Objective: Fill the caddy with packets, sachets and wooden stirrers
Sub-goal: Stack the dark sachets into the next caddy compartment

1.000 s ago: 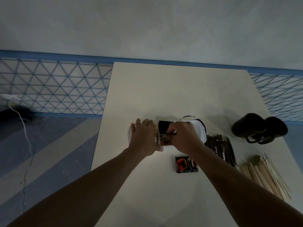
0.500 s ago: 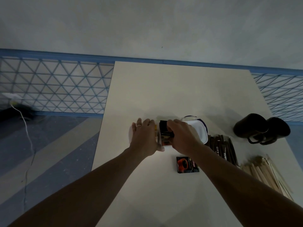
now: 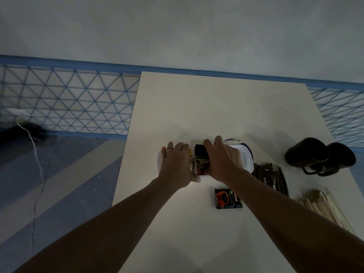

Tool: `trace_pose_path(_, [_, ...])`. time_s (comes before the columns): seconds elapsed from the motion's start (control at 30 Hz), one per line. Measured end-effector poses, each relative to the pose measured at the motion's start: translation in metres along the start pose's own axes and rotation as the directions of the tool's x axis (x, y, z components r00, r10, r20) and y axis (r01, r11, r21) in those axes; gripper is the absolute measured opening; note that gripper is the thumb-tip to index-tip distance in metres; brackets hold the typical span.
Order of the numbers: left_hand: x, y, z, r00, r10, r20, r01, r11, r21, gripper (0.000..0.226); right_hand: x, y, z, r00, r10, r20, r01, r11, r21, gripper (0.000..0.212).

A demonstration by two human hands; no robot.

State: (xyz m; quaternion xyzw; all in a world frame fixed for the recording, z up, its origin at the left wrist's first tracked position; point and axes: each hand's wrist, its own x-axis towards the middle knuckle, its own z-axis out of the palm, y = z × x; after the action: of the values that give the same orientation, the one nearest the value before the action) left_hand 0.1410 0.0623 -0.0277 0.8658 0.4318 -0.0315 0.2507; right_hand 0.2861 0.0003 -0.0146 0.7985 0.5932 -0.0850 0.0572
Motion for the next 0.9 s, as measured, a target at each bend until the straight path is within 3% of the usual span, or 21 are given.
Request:
trace_pose_path(0.27, [0.0, 0.001, -0.001, 1.0, -0.013, 0.012, 0.013, 1.0, 0.011, 0.111, 0.0, 0.003, 0.004, 1.0, 0.003, -0.014, -0.002, 1.0, 0.023, 0.066])
trace_pose_path(0.53, [-0.001, -0.003, -0.002, 1.0, -0.006, 0.013, 0.006, 0.999, 0.035, 0.111, -0.011, 0.013, 0.003, 0.998, 0.036, -0.057, -0.03, 0.994, 0.106, 0.078])
trace_pose_path(0.67, [-0.004, 0.003, -0.009, 1.0, -0.009, 0.003, 0.009, 0.999, -0.052, 0.112, -0.029, 0.025, -0.002, 0.98, 0.104, -0.171, -0.061, 0.969, 0.24, 0.063])
trace_pose_path(0.8, [-0.018, 0.024, -0.018, 0.969, 0.064, -0.239, -0.116, 0.971, -0.211, 0.078, -0.054, 0.04, -0.002, 0.925, 0.224, -0.306, -0.089, 0.912, 0.4, 0.024])
trace_pose_path(0.9, [-0.03, 0.043, -0.015, 0.929, 0.109, -0.354, -0.212, 0.939, -0.27, 0.039, -0.075, 0.049, 0.002, 0.896, 0.294, -0.333, -0.114, 0.877, 0.468, 0.012])
